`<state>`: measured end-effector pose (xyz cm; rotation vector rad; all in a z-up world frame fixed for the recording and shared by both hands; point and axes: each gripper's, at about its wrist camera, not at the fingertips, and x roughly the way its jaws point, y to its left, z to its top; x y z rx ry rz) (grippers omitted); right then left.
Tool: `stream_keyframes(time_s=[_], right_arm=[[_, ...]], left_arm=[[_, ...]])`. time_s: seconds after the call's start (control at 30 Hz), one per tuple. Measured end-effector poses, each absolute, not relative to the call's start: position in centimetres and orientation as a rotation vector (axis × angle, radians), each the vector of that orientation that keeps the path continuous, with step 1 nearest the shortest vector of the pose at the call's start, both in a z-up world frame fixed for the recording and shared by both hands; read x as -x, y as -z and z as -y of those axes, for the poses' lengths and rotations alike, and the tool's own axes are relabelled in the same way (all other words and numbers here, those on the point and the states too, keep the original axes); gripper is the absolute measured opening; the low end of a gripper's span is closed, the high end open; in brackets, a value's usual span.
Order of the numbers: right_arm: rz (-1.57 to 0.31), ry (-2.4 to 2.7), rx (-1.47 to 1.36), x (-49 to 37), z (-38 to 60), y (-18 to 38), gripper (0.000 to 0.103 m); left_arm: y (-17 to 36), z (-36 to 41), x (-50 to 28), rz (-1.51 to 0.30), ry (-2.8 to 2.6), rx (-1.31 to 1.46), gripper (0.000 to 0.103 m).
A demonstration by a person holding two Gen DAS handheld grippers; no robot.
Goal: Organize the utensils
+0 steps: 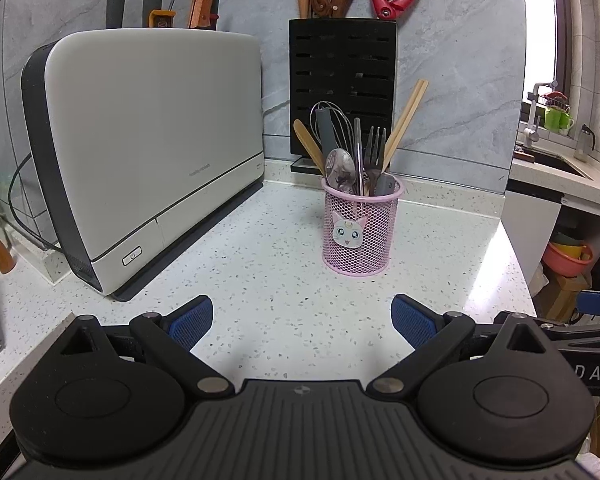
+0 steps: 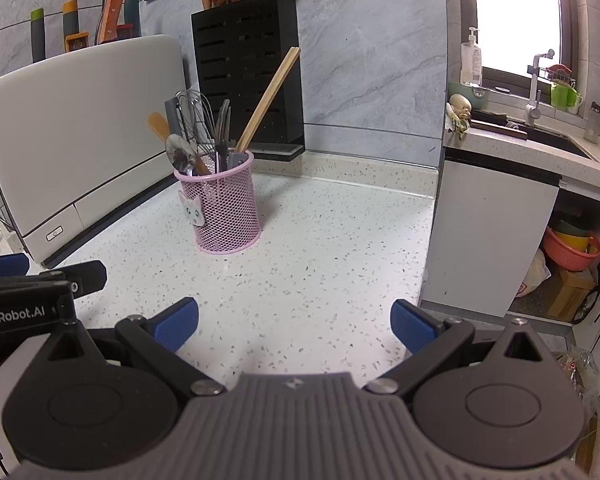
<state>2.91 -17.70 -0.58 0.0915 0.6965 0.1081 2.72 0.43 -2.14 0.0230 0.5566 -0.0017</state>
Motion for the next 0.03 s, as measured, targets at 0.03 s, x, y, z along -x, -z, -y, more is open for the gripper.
stream_keyframes(time_s=[0.03], right_arm=[[-0.698, -0.107, -0.091, -2.90, 17.66, 0.60, 0.100]], left_arm=[[2.16, -0.47, -2.77, -0.558, 0.003, -0.021, 0.103]])
